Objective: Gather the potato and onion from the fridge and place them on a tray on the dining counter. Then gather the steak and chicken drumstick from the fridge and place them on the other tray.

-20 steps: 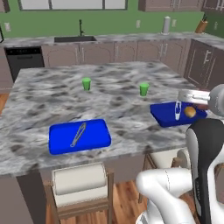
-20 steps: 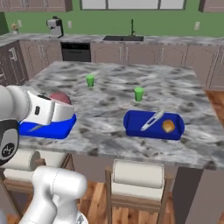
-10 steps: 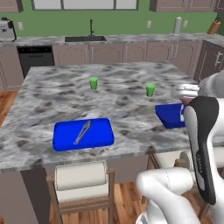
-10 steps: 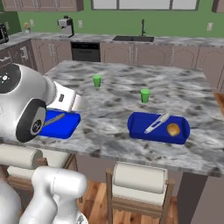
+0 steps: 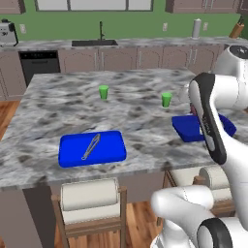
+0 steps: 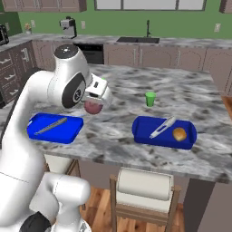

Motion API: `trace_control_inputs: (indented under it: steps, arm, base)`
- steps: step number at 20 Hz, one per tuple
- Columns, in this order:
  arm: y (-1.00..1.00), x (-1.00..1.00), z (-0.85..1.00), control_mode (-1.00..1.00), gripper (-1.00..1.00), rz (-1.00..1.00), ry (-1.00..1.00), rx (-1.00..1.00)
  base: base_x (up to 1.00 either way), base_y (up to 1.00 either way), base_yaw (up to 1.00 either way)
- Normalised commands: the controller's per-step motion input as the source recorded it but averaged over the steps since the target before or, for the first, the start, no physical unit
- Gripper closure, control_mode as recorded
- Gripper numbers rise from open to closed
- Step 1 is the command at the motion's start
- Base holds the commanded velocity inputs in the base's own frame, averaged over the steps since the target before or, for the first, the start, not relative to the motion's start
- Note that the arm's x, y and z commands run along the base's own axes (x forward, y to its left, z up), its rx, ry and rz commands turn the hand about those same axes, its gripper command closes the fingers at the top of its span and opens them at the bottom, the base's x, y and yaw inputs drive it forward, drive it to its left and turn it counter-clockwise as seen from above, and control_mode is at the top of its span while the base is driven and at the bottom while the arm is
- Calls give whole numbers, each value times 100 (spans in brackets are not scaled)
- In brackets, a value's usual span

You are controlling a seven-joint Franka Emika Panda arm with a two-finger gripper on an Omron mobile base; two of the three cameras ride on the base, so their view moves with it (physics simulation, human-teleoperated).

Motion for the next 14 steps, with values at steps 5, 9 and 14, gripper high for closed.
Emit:
trace_control_inputs:
  steps: [5, 9, 14]
  arm:
    - [-41, 60, -68, -100, 100, 2, 1, 0]
    - [-47, 51, -74, -100, 100, 0, 0, 0]
    - [-57, 45, -54, -100, 100, 0, 0, 0]
  base:
    - [0, 0, 0]
    - [0, 0, 0]
    - [0, 0, 0]
